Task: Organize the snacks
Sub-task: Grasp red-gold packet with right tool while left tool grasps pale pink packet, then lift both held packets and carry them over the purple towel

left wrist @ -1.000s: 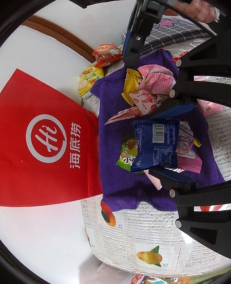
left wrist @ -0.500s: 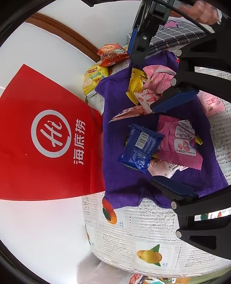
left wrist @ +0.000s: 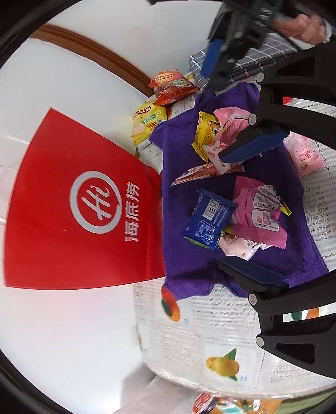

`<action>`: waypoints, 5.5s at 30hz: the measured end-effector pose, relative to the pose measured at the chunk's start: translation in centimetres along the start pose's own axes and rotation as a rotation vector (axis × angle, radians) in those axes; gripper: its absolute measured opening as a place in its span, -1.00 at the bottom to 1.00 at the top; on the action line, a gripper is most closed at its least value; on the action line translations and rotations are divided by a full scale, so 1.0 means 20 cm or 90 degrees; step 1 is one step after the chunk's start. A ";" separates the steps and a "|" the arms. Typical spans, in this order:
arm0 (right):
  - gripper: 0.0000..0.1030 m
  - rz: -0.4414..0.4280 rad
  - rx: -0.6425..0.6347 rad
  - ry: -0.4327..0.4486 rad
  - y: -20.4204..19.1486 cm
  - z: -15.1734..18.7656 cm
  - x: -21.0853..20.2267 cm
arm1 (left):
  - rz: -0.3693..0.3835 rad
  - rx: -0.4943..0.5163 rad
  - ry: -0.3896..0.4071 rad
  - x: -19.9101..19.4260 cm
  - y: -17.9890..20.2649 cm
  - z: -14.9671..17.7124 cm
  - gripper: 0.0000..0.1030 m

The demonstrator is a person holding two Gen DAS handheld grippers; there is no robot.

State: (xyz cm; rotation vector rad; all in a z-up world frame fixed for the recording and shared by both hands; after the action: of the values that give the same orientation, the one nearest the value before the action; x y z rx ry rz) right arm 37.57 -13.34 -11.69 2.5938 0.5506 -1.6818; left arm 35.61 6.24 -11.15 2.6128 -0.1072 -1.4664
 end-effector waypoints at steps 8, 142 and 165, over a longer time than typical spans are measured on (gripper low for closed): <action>0.07 0.060 0.032 0.025 0.24 0.34 -0.07 | 0.002 0.032 0.031 -0.11 0.09 0.00 0.41; -0.21 0.014 0.082 0.108 0.38 0.20 -0.33 | 0.034 0.069 0.077 -0.25 0.31 0.14 -0.57; -0.21 -0.033 0.071 0.053 0.38 -0.11 -0.04 | 0.027 0.040 0.054 0.00 0.29 0.00 -0.57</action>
State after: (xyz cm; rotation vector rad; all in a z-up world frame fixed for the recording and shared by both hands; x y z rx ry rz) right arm 41.42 -20.27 -11.39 2.7620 0.5458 -1.6725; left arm 35.73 0.52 -10.24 2.7001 -0.2008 -1.3570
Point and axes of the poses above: each gripper's, at about its wrist camera, not at the fingertips, and x roughly the way its jaws point, y to its right, z to its underside, the point moved 5 cm from there along x, roughly the way its jaws point, and after that the axes turned 7 degrees about -y, right-handed, at the moved point
